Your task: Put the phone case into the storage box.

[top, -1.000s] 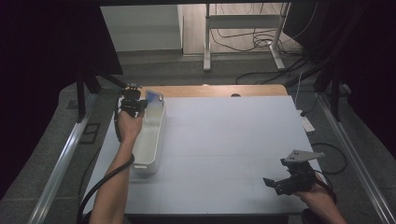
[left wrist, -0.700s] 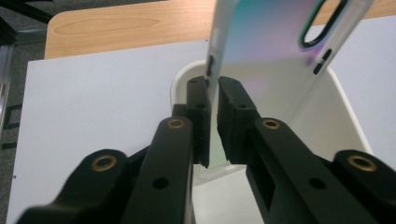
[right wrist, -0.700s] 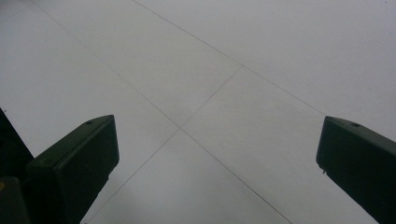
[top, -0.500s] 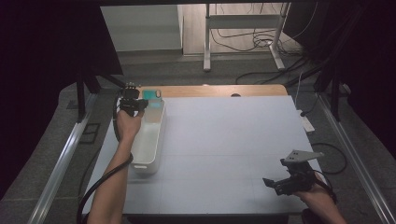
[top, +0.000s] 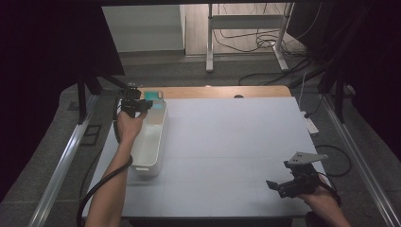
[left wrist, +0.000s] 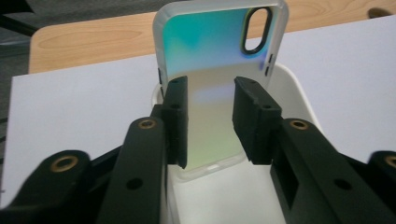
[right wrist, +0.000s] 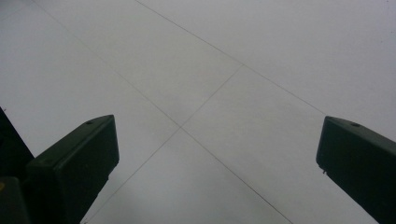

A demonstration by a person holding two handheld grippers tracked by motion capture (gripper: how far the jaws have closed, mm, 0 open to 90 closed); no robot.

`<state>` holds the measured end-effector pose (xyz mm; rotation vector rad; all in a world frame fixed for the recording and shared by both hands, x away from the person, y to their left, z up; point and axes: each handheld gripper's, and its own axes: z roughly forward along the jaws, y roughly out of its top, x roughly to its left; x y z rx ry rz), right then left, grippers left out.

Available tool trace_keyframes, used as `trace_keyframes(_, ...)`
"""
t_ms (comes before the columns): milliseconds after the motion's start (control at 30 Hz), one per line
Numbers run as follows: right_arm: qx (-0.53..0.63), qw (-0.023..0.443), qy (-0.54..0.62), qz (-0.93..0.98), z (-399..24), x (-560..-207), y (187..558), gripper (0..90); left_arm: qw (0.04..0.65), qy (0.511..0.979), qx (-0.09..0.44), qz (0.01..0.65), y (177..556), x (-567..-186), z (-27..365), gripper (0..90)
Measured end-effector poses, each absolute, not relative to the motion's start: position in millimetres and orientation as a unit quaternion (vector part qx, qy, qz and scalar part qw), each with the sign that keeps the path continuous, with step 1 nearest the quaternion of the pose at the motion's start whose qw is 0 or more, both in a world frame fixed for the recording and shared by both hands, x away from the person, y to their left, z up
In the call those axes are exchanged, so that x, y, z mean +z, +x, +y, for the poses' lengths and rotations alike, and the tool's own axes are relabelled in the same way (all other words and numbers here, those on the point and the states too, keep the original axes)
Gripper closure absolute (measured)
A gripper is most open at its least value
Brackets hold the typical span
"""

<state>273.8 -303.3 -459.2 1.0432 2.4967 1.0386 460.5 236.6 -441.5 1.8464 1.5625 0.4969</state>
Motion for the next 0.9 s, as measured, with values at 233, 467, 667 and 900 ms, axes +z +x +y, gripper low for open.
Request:
trace_keyframes(233, 0.355, 0.121, 0.359, 0.855, -303.5, -459.4, 274.2, 0.0, 0.338, 0.718, 0.174, 0.583, 457.2, -439.7, 234.7, 55.0)
trace_keyframes(467, 0.354, 0.122, 0.362, 0.854, -303.7, -459.4, 274.4, 0.0, 0.347, 0.720, 0.166, 0.578, 452.9, -439.2, 235.2, 46.4)
trace_keyframes(667, 0.351, 0.121, 0.365, 0.854, -303.6, -459.7, 274.9, 0.0, 0.361, 0.719, 0.165, 0.570, 446.3, -439.7, 236.8, 38.2)
trace_keyframes(900, 0.350, 0.127, 0.366, 0.853, -303.3, -459.6, 274.5, 0.0, 0.379, 0.710, 0.161, 0.572, 438.0, -439.8, 238.2, 26.7)
